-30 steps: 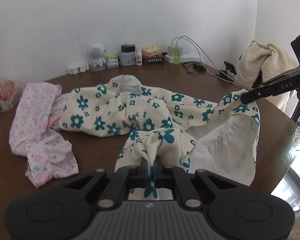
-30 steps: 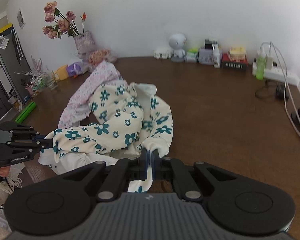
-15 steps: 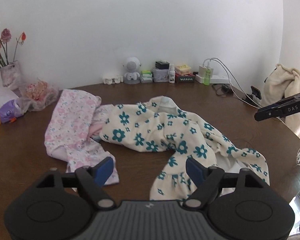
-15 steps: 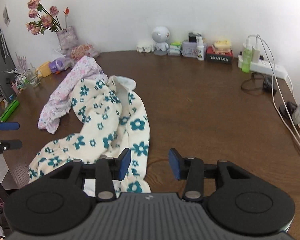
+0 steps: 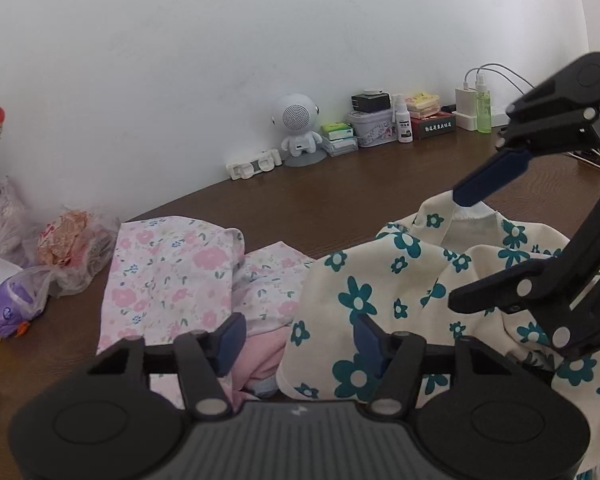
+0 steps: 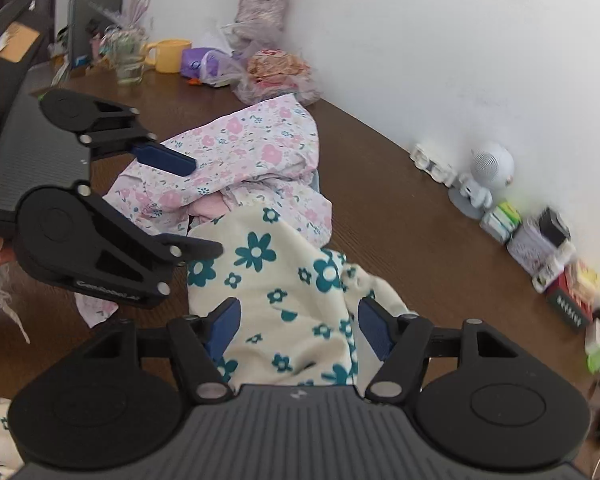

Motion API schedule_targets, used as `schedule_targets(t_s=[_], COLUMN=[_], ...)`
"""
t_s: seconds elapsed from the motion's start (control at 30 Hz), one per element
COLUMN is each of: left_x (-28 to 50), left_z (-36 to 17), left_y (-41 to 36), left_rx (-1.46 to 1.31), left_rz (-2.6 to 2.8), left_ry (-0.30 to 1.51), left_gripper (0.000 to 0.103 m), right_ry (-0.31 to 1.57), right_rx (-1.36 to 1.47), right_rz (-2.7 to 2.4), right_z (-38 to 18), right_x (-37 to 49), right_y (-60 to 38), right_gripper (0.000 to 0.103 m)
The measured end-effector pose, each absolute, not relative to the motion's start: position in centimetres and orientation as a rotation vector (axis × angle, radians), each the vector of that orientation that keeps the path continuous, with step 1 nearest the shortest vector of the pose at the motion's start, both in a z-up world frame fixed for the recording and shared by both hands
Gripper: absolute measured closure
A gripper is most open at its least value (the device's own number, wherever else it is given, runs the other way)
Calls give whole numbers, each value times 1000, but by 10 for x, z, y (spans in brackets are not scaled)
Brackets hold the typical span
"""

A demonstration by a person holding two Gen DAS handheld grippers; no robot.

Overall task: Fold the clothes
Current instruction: 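Grasp the dress hem with the right gripper while the left gripper grasps nearby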

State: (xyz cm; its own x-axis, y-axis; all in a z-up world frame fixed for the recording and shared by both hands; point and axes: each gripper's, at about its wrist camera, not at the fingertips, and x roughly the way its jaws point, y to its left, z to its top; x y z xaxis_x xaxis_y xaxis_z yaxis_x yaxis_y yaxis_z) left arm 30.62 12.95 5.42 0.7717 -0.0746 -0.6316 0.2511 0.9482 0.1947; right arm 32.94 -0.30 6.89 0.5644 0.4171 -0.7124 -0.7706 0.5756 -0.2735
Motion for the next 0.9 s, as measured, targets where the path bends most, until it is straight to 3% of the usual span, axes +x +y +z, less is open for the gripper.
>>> schedule_targets(t_s=[0.03,0.33,0.4,0.43,0.47,0.5,0.6,0.67,0.9], left_x=[311,283,271,266,258,251,227,212,216], left_z=[50,59,66,69,72,78,94,106,124], left_y=[133,135,128,125,122,119,110,101,60], left_rx=[261,308,340,349,342,317,237,239,299], left_rz=[-215,-411,-429,-431,-449,-484,-592,-615,-498], left_ry=[683,586,584,586,582,587,606,592,583], left_gripper=[94,97,97,97,97,96,78,52,33], right_ry=[631,553,557,569,577,578,550,537,567], right_rx=[-675,-955,-977,-978,-974,-969,-942,-920,-871], right_rz=[773,927,971,987,992,995,998,988,879], right_z=[66,45,43,44,45,48,57,63,60], right_x=[334,352,346,342,336,327,288,256,168], right_y=[7,52,50,47,40,30,-10,-42,-135], right_gripper=[36,35,40,62,96,98,98,98,98])
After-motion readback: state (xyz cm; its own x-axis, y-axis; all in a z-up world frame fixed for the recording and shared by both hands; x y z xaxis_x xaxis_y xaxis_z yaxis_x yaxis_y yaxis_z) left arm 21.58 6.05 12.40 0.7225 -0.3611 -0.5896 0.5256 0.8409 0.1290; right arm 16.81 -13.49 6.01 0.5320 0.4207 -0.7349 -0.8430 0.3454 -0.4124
